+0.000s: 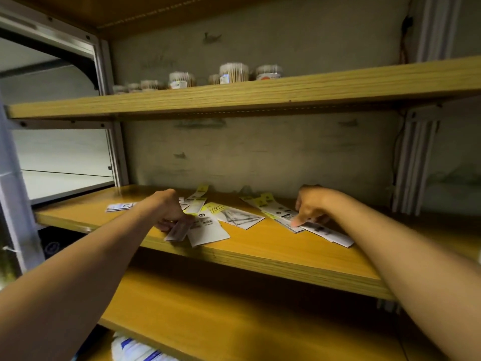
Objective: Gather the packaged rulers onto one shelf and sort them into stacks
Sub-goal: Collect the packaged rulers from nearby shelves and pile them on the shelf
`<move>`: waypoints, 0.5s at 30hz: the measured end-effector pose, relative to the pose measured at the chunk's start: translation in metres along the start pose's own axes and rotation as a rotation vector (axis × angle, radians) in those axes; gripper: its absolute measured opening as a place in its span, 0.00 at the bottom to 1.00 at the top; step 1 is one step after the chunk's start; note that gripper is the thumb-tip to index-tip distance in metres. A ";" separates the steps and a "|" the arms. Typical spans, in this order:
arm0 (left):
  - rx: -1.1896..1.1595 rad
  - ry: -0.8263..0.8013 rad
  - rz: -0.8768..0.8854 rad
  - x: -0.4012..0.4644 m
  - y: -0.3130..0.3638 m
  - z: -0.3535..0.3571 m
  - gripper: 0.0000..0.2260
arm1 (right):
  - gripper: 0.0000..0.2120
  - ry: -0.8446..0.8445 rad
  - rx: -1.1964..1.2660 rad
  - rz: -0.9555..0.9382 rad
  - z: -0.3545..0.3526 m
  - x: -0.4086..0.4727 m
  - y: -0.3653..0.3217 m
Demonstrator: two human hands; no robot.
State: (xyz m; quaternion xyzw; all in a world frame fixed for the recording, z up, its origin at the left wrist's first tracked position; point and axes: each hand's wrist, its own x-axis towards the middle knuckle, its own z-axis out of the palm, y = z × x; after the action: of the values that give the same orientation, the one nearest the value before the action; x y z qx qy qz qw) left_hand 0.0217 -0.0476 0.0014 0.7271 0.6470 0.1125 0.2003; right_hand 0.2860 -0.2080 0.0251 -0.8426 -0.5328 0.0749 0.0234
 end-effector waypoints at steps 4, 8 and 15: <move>-0.060 -0.042 0.026 -0.010 -0.004 -0.005 0.16 | 0.11 0.010 0.022 0.002 0.002 0.004 0.000; -0.108 -0.002 0.161 -0.023 -0.002 -0.004 0.13 | 0.06 0.013 0.081 0.012 0.005 -0.001 -0.008; -0.204 0.085 0.550 -0.056 0.009 -0.003 0.05 | 0.14 0.274 0.344 -0.152 0.020 -0.029 -0.014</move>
State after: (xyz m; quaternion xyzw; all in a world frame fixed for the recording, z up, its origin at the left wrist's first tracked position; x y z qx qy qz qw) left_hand 0.0212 -0.1028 0.0135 0.8458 0.4190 0.2574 0.2070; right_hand 0.2581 -0.2286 0.0096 -0.7861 -0.5658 0.0477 0.2441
